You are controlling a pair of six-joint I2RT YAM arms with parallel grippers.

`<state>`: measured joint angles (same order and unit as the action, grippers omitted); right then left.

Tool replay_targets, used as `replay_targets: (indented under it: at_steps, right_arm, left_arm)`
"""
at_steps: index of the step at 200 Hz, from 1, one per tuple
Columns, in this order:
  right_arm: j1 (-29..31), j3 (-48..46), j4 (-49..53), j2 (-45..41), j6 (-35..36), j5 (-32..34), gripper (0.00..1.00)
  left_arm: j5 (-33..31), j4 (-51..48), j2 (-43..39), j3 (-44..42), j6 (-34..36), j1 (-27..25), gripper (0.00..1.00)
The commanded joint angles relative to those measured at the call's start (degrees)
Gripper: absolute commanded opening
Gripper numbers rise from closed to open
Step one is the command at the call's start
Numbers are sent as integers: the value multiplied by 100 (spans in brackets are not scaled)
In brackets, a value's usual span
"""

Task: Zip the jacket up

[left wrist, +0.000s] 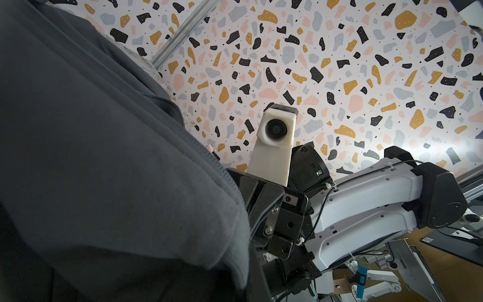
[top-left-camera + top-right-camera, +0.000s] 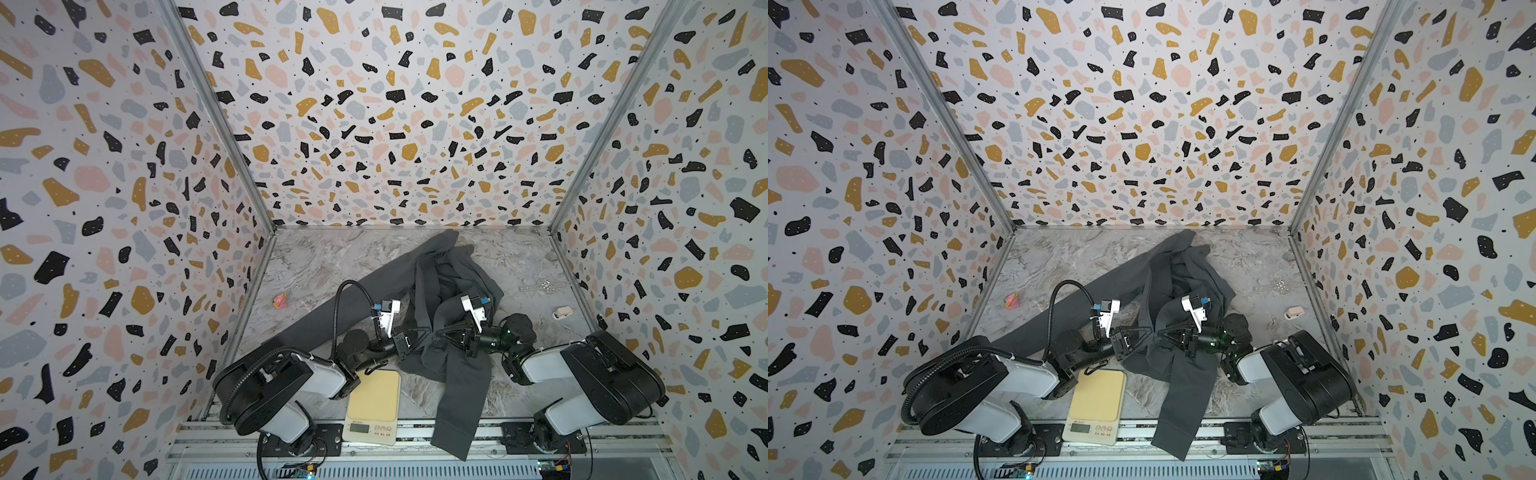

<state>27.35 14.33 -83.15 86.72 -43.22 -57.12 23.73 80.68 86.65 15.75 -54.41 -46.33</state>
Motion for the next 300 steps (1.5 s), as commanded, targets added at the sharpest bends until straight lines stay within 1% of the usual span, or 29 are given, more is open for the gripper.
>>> replay_targets:
  at_steps: [1,51,97,150,154,176,231,264,284,300]
  right_arm:
    - [-1,210,-723,-22,-210,-67,0]
    - [-11,288,-1107,226,-453,45,0]
    - [-30,394,-1732,597,-798,51,0]
    - [-91,623,-1674,768,-812,-89,0]
    - [-92,646,-1665,768,-823,-84,0]
    - [-97,725,-1685,794,-911,-12,0]
    - [-116,782,-1742,946,-1142,419,0]
    - [-196,889,-2193,1236,-1485,582,0]
    - [-257,1033,-2012,1291,-1516,591,0]
    - [-328,1120,-1482,1194,-1403,597,0]
  left_arm:
    - [185,78,-21,165,233,-33,0]
    - [200,-112,-25,183,326,-34,0]
    - [218,-166,-17,126,335,-34,0]
    - [273,-211,4,86,335,-28,0]
    - [273,-211,7,79,491,-29,0]
    - [269,-220,62,73,521,-34,0]
    - [295,-188,372,42,682,-21,0]
    - [411,290,882,42,532,-26,0]
    - [448,566,1126,59,410,-23,0]
    - [449,569,1170,78,411,-26,0]
